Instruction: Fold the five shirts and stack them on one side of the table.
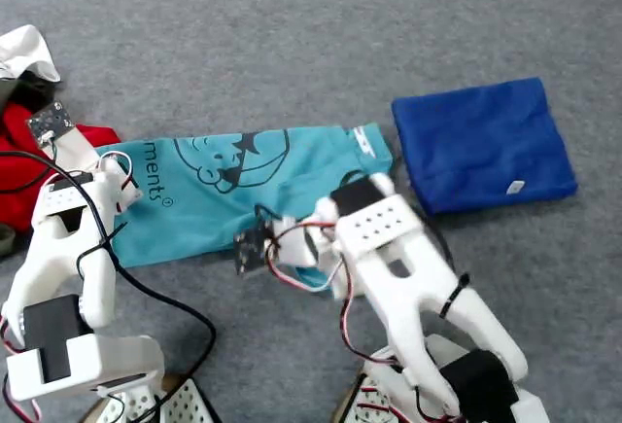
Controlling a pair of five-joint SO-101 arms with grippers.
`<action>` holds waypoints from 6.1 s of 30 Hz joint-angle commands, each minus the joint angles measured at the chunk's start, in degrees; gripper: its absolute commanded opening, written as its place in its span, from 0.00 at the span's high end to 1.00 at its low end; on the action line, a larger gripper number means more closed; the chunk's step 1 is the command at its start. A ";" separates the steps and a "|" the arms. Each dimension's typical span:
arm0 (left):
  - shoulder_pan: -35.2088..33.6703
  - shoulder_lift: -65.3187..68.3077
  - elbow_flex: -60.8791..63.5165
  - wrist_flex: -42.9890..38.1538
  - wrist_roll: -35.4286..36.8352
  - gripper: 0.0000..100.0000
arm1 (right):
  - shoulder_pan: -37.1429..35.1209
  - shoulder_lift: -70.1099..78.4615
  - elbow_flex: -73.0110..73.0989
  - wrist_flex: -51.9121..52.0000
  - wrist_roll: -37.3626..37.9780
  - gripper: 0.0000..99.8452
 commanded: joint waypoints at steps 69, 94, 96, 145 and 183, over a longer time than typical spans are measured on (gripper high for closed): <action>0.62 -0.22 -2.11 -0.53 -0.26 0.98 | 8.75 42.42 -54.11 -4.66 -5.01 1.00; 0.70 -0.22 -2.20 -0.53 -0.26 0.98 | 14.99 47.43 -77.67 5.45 -11.16 0.88; 0.70 -0.22 -2.20 -0.53 -0.26 0.98 | 16.66 44.26 -78.37 8.35 -13.63 0.96; 0.70 -0.22 -2.11 -0.53 -0.26 0.98 | 20.35 51.21 -68.26 7.47 -16.09 1.00; 0.79 -0.75 -2.46 -0.53 0.26 0.98 | 1.63 44.88 -44.97 -20.31 -26.99 1.00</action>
